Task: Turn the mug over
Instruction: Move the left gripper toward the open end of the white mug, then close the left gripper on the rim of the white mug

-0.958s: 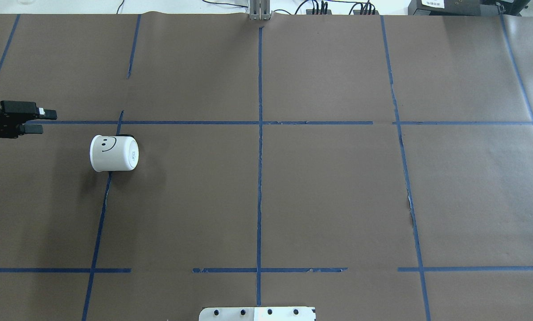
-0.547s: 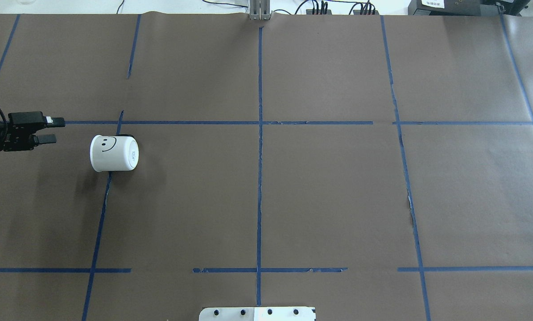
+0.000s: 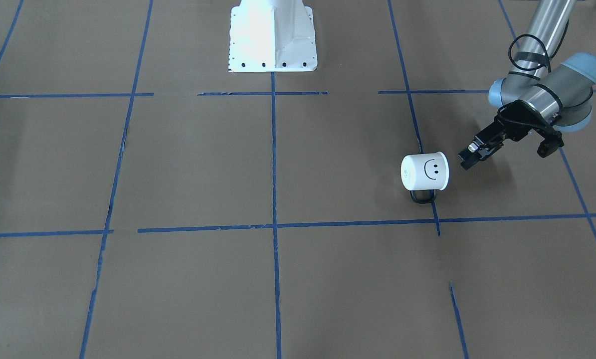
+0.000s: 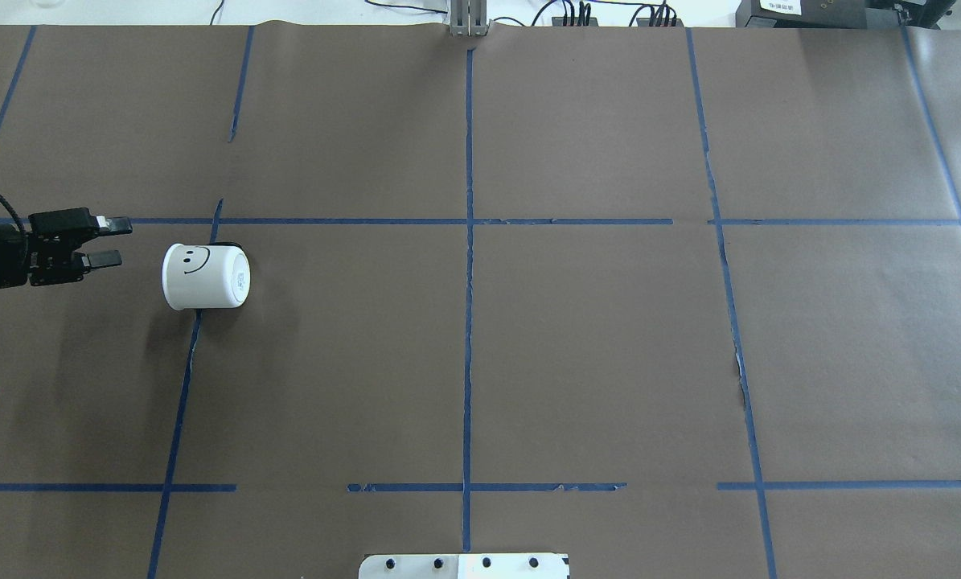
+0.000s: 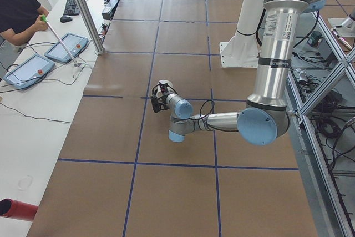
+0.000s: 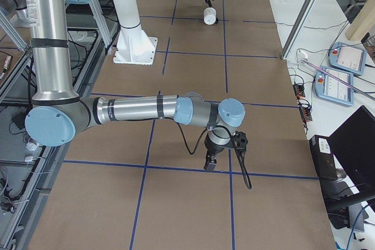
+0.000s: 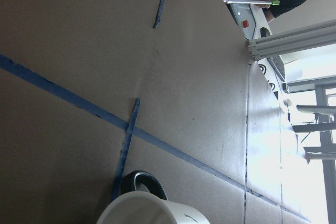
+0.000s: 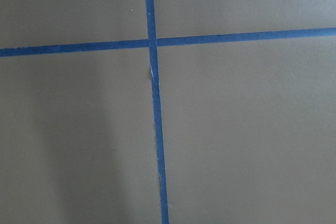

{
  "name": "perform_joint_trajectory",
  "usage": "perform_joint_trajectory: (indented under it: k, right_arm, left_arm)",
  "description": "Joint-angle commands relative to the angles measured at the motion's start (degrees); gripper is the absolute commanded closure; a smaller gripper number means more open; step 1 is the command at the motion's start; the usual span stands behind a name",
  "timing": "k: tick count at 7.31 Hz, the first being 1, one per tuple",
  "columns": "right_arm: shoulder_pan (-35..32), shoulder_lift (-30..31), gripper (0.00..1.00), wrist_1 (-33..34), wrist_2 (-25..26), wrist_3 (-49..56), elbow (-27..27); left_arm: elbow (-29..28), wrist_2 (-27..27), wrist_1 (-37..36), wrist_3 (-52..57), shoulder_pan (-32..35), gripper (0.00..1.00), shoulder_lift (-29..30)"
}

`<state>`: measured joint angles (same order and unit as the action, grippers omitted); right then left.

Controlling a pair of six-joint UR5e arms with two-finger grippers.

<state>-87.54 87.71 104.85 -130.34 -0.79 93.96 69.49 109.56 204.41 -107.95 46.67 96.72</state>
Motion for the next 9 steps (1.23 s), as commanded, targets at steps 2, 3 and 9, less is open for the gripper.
perform_joint_trajectory:
  k: [2, 3, 9]
  right_arm:
    - [0.0, 0.0, 0.0, 0.0, 0.0, 0.0, 0.0]
    - [0.0, 0.0, 0.0, 0.0, 0.0, 0.0, 0.0]
    - [0.0, 0.0, 0.0, 0.0, 0.0, 0.0, 0.0]
  left_arm:
    - [-1.5, -0.8, 0.1, 0.7, -3.2, 0.0, 3.1]
    - [-1.5, -0.7, -0.3, 0.9, -3.2, 0.0, 3.7]
    - [7.6, 7.0, -16.8, -0.1, -1.3, 1.0, 5.6]
